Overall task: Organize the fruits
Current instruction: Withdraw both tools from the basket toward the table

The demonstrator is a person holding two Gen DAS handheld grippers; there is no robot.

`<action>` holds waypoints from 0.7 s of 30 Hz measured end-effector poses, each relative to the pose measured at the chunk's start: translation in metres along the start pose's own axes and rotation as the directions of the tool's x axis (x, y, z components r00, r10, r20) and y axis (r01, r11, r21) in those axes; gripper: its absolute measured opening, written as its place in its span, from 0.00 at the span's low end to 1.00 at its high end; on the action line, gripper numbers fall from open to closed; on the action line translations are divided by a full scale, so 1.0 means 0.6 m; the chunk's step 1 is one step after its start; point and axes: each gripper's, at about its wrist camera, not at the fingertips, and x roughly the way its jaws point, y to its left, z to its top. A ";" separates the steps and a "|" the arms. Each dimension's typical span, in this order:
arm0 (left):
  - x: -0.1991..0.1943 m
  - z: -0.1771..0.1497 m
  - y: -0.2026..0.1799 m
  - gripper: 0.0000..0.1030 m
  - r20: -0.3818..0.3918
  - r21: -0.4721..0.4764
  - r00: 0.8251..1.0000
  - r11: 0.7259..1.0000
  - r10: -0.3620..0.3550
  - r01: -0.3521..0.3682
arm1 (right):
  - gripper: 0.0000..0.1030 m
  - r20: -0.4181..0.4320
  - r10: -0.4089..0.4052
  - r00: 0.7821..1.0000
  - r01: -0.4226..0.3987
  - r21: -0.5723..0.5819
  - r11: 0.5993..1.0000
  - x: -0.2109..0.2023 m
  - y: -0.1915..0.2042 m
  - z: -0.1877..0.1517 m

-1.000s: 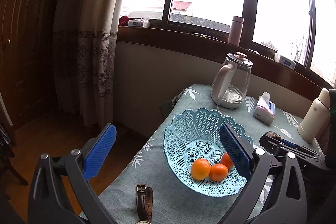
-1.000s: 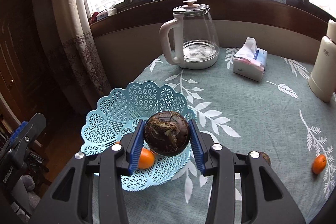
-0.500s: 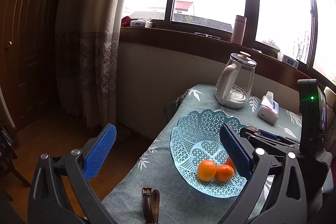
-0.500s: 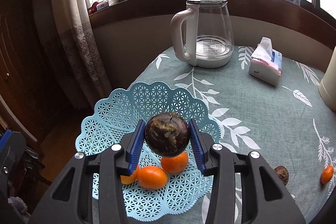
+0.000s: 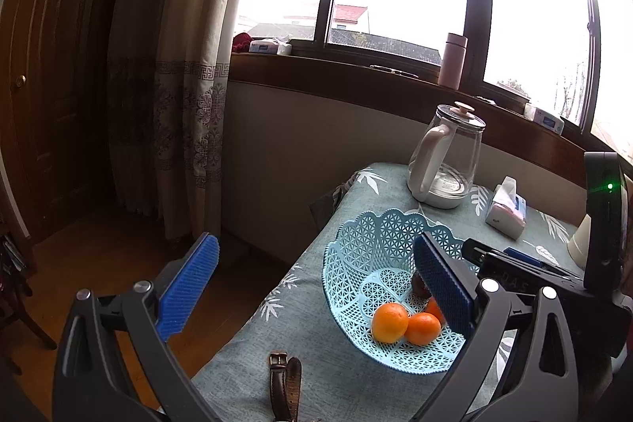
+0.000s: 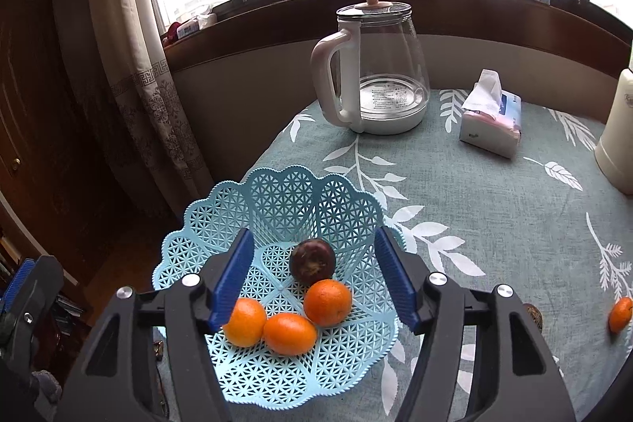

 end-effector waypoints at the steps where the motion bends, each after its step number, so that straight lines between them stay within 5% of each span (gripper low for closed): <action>1: -0.001 0.000 -0.002 0.97 0.002 0.002 1.000 1.000 -0.002 0.002 | 0.66 0.007 0.001 1.000 -0.001 0.008 1.000 -0.006 -0.003 -0.002; 21: -0.019 -0.003 -0.031 0.97 0.010 0.033 0.999 0.998 -0.051 0.050 | 0.69 0.033 -0.047 0.998 0.041 0.161 0.986 -0.085 -0.101 -0.066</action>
